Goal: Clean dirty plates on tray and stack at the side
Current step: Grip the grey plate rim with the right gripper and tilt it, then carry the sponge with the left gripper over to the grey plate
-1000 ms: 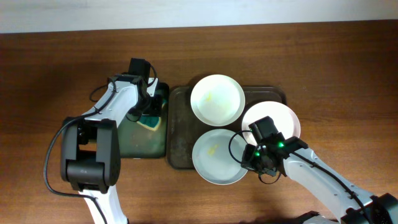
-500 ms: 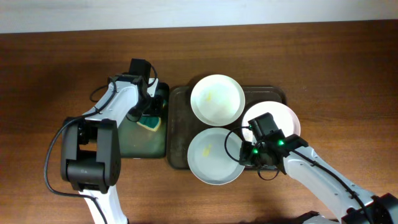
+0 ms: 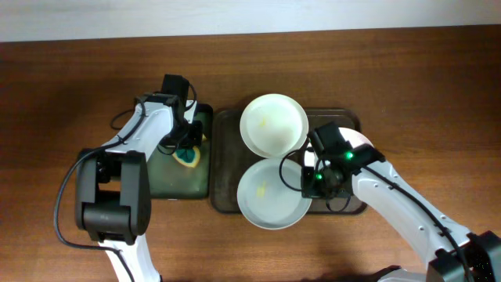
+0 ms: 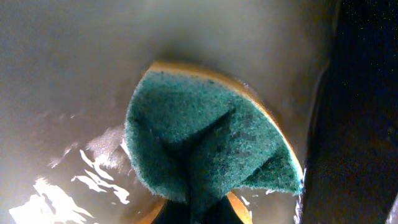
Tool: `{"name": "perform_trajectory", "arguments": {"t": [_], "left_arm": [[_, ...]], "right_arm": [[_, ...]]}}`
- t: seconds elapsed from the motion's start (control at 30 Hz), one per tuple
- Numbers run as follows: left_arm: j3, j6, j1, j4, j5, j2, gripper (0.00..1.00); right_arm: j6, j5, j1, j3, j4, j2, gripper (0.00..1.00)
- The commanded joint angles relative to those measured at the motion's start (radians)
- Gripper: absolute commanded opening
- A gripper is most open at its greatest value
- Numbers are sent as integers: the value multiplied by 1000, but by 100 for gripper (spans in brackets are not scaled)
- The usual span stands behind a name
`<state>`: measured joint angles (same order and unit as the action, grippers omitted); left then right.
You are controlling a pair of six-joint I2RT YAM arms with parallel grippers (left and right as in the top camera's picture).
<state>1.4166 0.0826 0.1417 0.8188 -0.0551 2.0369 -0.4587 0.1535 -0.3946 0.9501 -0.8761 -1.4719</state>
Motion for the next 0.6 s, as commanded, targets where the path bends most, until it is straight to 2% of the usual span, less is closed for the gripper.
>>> {"name": "perform_trajectory", "arguments": {"t": [0.0,0.17,0.3,0.57], "left_arm": [[-8,77,-35,-11,11,-143,0],[-8,82,-35,-13,22,-264,0],[-8,85,-28,18,140,-327,0],[-9,114,29,30,318,-334,0]], "right_arm": [[18,-31,-6,49,-8,-1,4],[18,-27,-29,49,14,-60,4],[16,-28,-78,49,85,-135,4],[6,-33,-81,49,159,-233,4]]}}
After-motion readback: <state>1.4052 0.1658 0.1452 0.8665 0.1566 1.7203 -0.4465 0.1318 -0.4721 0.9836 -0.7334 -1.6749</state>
